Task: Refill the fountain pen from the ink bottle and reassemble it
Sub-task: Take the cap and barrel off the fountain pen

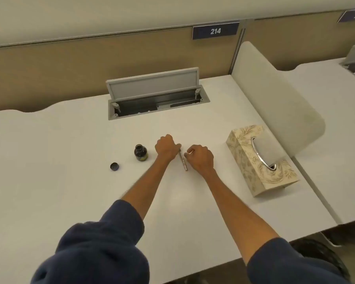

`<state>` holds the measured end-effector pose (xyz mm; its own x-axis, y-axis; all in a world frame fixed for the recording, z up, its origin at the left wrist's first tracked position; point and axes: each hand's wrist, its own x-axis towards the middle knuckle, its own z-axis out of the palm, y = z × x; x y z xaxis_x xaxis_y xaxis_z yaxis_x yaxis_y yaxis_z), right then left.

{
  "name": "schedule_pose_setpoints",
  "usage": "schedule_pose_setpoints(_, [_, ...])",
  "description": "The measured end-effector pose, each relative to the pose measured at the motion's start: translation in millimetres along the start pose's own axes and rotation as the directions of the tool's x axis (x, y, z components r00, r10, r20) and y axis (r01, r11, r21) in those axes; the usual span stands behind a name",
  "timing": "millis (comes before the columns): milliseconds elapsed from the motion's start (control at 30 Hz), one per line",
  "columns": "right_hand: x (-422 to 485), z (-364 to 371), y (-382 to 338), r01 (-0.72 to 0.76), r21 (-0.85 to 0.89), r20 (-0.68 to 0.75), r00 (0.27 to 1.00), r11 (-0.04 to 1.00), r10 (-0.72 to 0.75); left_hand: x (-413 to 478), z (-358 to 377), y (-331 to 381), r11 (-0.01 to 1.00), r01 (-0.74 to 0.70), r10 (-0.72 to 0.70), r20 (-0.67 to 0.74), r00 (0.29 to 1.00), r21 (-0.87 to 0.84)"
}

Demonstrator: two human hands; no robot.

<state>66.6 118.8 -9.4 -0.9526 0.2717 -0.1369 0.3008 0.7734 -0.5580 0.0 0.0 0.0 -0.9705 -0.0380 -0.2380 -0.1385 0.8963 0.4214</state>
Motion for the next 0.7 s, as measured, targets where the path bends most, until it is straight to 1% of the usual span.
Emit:
schedule_pose_setpoints(167, [-10.7,8.9,2.0,0.007,-0.027,0.045,0.999,1.000,-0.005,-1.6,3.4,5.0,0.999,0.045,-0.044,0.038,0.998,-0.021])
schedule_pose_setpoints(333, [-7.6,11.4,2.4,0.003,-0.052,0.050,0.999,0.999,0.000,5.3,6.8,6.5,0.997,0.059,-0.057,0.053,0.997,-0.044])
schedule_pose_setpoints(400, [-7.7,13.7,3.7,0.015,-0.058,0.039,0.999,0.998,-0.013,6.6,11.3,6.1,0.993,0.077,-0.072,0.053,0.996,-0.084])
schedule_pose_setpoints(500, [-9.6,18.0,8.5,0.041,-0.053,0.001,0.999,0.998,-0.041,7.3,19.9,1.9,0.961,0.161,-0.150,0.069,0.986,-0.222])
schedule_pose_setpoints(567, [-11.0,20.8,11.2,0.072,-0.070,-0.034,0.997,0.995,-0.075,4.7,20.7,-1.3,0.914,0.224,-0.205,0.090,0.975,-0.339])
schedule_pose_setpoints(633, [-12.8,22.6,12.7,0.097,-0.106,-0.066,0.992,0.990,-0.104,1.3,19.7,-4.4,0.862,0.248,-0.233,0.090,0.968,-0.441])
schedule_pose_setpoints(700, [-16.2,23.6,13.9,0.096,-0.099,-0.094,0.990,0.990,-0.105,-4.4,18.2,-6.6,0.799,0.247,-0.229,0.102,0.968,-0.548])
